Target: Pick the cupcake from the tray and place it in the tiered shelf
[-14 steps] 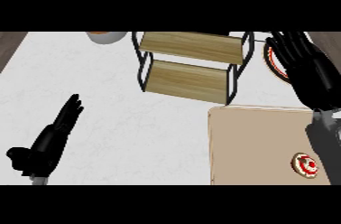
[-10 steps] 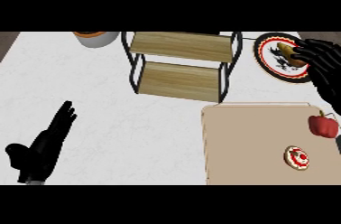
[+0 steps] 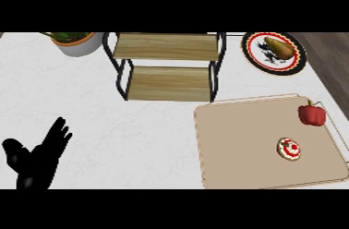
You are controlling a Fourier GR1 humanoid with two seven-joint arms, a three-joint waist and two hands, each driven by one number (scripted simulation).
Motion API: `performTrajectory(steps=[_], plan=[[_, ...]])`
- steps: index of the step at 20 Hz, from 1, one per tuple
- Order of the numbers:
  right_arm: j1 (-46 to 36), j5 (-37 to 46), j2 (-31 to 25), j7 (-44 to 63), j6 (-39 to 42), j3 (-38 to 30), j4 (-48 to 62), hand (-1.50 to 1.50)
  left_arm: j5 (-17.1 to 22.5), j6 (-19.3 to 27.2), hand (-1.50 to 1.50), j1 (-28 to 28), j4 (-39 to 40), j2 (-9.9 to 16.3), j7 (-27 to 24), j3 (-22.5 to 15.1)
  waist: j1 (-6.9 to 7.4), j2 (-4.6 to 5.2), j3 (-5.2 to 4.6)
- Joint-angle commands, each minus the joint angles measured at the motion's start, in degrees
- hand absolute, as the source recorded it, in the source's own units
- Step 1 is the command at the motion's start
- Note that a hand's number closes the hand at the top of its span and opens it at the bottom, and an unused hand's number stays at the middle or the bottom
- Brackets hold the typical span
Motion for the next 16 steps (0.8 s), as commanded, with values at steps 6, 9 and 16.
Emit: performTrajectory(steps=[6, 9, 16], plan=[[30.0, -3.6, 2.2, -6.4, 10.5, -5.9, -21.6, -1.50, -0.4, -0.5, 0.00, -5.1, 4.2, -2.3, 4.7, -1.5, 3.61, 0.29, -0.31], [36.4, -5.1, 2.2, -2.7, 12.6, -8.8, -31.0, -1.50, -1.3, -0.5, 0.00, -7.1, 4.1, -3.0, 5.7, -2.1, 5.14, 0.44, -0.28], [40.0, 1.5, -0.9, 22.0, 6.9, -7.4, -49.2, -1.50, -1.4, -3.9, 0.00, -9.2, 6.4, -1.6, 6.9, -1.0, 7.62, 0.98, -0.28]])
